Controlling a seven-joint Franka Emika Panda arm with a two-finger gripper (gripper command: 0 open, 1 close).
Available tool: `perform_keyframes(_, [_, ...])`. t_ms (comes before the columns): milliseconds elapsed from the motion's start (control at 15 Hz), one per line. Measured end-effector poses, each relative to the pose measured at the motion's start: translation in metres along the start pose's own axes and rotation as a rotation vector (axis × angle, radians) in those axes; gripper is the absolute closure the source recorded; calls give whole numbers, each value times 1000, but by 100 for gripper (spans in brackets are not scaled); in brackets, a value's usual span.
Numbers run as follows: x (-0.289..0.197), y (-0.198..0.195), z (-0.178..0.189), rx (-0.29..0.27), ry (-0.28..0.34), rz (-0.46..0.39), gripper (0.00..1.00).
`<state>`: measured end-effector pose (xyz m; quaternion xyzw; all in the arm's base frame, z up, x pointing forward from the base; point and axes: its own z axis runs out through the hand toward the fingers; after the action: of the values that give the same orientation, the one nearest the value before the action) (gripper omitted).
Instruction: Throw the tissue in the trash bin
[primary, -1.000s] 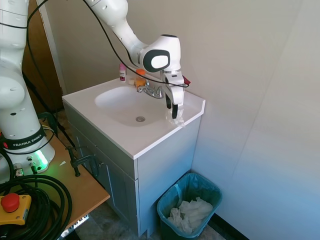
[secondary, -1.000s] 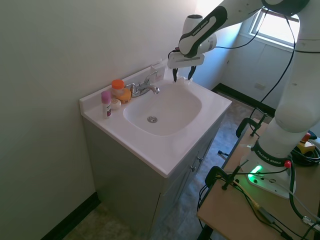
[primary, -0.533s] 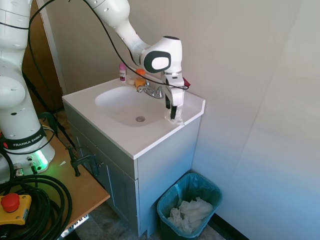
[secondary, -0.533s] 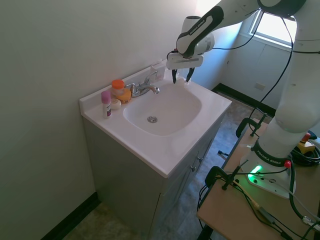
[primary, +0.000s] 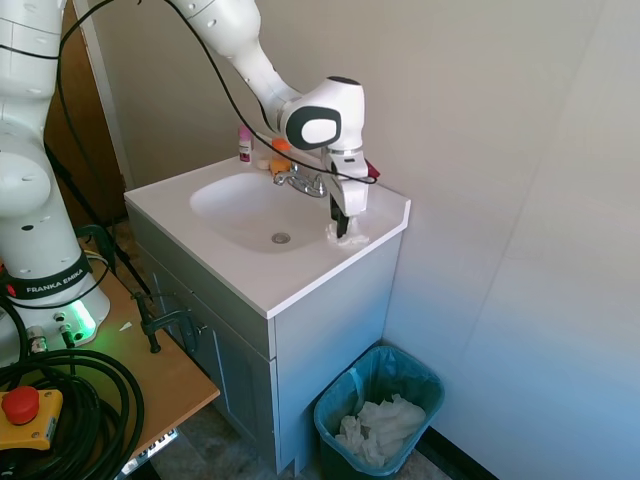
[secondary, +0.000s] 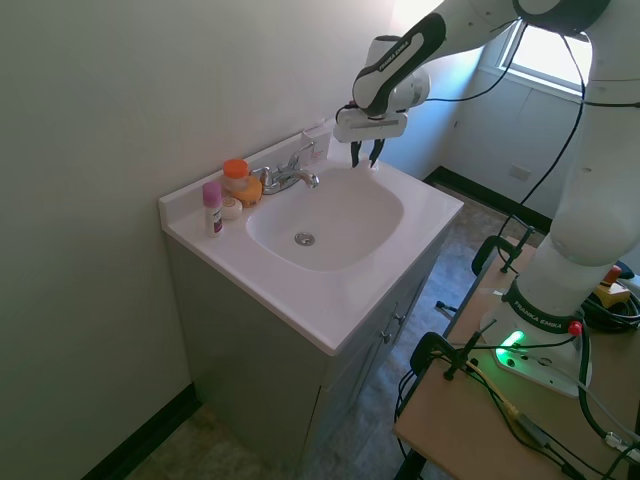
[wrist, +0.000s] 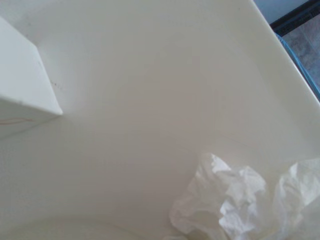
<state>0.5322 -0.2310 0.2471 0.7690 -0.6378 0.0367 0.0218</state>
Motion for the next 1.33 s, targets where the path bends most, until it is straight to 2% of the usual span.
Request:
perform_keyframes(467, [3, 1, -4, 38, -31, -28, 100])
perform_keyframes(667, [14, 8, -25, 79, -24, -26, 100])
perform_keyframes(800, [38, 27, -53, 117, 6, 22, 100])
perform_keyframes(933, [78, 58, -67, 138, 27, 108, 100])
perform_keyframes(1133, [142, 109, -31, 120, 2, 243, 100])
perform_keyframes(1333, [176, 105, 36, 60, -9, 293, 100])
